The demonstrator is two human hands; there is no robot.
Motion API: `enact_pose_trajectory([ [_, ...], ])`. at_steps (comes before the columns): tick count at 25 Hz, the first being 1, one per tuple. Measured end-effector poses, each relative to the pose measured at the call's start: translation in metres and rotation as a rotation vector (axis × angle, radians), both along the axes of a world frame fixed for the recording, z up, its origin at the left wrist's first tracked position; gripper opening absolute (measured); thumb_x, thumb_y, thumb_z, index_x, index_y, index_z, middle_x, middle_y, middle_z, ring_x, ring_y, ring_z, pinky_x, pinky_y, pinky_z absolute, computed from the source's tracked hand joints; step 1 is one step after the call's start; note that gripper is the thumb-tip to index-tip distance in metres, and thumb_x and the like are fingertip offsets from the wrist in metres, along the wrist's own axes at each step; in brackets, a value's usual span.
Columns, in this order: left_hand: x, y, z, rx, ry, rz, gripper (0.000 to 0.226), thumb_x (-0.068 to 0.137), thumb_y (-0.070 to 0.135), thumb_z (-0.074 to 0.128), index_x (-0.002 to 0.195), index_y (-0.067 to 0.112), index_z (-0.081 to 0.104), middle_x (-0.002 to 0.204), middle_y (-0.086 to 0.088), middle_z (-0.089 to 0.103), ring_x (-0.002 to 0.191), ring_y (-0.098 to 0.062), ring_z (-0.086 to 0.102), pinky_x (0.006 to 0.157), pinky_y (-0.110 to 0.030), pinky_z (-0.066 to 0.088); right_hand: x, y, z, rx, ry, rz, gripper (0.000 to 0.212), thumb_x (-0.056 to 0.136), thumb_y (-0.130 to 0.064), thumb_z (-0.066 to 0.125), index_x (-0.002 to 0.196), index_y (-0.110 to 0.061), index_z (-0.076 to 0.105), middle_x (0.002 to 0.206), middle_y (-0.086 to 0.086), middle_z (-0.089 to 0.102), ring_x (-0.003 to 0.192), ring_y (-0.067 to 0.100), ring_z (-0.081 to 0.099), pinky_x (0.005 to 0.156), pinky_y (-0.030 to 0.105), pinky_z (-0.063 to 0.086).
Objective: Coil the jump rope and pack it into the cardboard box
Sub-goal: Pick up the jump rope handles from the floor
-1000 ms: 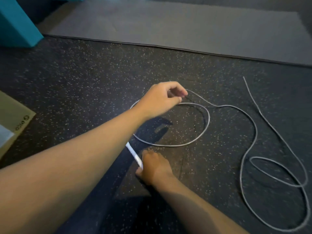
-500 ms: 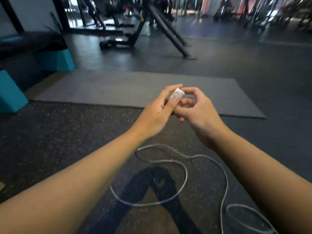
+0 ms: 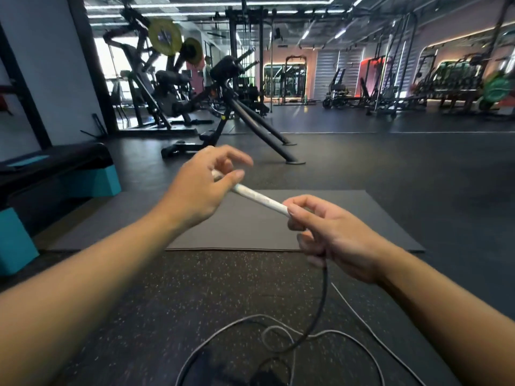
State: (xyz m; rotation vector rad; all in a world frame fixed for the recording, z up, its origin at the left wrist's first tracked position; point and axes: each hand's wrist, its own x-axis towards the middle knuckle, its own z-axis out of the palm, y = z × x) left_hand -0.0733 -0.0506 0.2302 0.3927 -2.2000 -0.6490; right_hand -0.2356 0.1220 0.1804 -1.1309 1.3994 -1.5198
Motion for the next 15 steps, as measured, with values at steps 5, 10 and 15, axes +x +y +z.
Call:
enact_pose_trajectory([
  [5,-0.002,0.029,0.026,-0.529,-0.499,0.096,0.037,0.096,0.065,0.037,0.118,0.038,0.052,0.082,0.016,0.061,0.078,-0.005,0.06,0.071,-0.034,0.049,-0.004,-0.014,0.041,-0.131,0.329,-0.119,0.012,0.1,-0.024,0.062,0.104,-0.013,0.065,0.071,-0.005,0.048,0.049,0.007,0.035,0.044,0.022,0.028],
  [10,-0.01,0.021,0.045,-0.593,-0.594,0.007,0.046,0.098,0.065,0.025,0.143,0.056,0.024,0.069,0.002,0.063,0.062,-0.011,0.058,0.061,-0.032,0.049,-0.01,-0.003,0.059,-0.207,0.286,-0.055,0.018,0.095,-0.021,0.069,0.11,-0.014,0.06,0.072,0.005,0.051,0.053,0.015,0.037,0.05,0.028,0.036],
  [15,0.01,0.009,0.051,-0.336,-0.53,-0.156,0.018,0.105,0.043,0.037,0.109,0.035,0.053,0.077,0.008,0.06,0.061,-0.002,0.05,0.064,-0.026,0.042,-0.031,0.023,0.057,0.147,0.564,-0.108,0.048,0.089,-0.049,0.068,0.069,-0.007,0.058,0.06,0.003,0.048,0.054,0.02,0.051,0.077,0.051,0.059],
])
